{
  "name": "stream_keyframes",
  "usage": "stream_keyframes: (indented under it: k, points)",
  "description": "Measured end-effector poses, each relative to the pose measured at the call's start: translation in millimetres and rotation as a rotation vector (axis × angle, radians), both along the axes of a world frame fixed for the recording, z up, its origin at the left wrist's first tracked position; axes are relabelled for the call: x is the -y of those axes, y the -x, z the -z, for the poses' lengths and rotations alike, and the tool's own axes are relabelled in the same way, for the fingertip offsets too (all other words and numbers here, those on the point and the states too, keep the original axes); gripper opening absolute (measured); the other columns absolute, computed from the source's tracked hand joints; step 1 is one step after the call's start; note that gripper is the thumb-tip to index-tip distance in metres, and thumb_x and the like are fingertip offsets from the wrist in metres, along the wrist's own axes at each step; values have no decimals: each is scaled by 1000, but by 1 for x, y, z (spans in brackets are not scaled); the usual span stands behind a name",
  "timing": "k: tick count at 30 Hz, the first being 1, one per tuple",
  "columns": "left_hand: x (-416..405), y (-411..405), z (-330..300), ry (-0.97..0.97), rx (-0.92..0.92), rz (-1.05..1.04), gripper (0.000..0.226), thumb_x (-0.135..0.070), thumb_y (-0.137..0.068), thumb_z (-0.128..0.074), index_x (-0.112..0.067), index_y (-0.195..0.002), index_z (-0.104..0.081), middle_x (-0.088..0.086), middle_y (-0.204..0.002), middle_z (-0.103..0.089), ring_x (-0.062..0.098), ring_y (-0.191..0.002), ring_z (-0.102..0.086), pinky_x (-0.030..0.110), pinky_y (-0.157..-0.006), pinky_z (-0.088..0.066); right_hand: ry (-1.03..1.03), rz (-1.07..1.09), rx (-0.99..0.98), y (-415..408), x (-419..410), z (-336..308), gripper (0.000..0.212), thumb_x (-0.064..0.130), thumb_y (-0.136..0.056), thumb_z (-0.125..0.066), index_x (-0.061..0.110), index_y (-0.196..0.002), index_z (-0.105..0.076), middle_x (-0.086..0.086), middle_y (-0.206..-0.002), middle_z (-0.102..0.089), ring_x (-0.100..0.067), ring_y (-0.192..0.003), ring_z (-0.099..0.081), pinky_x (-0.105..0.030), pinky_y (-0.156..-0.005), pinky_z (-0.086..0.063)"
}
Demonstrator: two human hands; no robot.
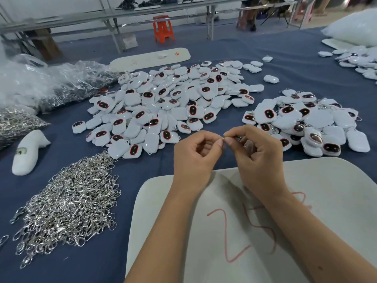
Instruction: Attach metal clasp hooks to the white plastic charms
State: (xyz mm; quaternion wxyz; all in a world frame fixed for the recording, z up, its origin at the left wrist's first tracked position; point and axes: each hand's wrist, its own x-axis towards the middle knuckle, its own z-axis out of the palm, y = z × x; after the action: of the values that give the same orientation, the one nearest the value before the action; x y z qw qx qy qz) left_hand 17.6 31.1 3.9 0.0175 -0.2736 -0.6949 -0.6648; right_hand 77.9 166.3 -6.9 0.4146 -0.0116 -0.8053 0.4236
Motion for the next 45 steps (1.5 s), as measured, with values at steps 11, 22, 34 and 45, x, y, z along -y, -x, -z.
stream_keyframes:
  k: [11,22,34,45]
  points:
    - [-6,-2,3,109,-329,-189,16,-10,-90,-64,-25,-86,-68,-11,-80,-68,14,-76,-63,23,-64,-49,140,-51,59,0,-1,-1,17,2,-91,-77,19,-93,-77,21,-73,-67,-10,-52,-40,-12,-55,-34]
    - [-19,-10,2,12,-176,-168,14,-12,-97,-58,-18,-87,-65,-11,-77,-65,15,-75,-61,25,-66,-48,308,-114,5,1,0,-2,22,6,-91,-75,28,-89,-76,10,-78,-73,-27,-58,-42,-25,-56,-39]
    - [-18,-11,5,55,-230,-206,13,-7,-97,-57,-14,-87,-63,-5,-76,-62,17,-71,-56,25,-61,-44,465,-228,127,2,-5,-1,20,6,-92,-76,25,-89,-80,6,-77,-74,-27,-65,-46,-17,-63,-45]
    - [-3,1,1,340,-386,-170,16,2,-96,-53,-9,-87,-56,-2,-85,-58,17,-78,-50,29,-71,-41,801,-116,188,10,-19,2,34,9,-87,-57,23,-117,-64,6,-82,-57,-13,-79,-50,-31,-78,-41]
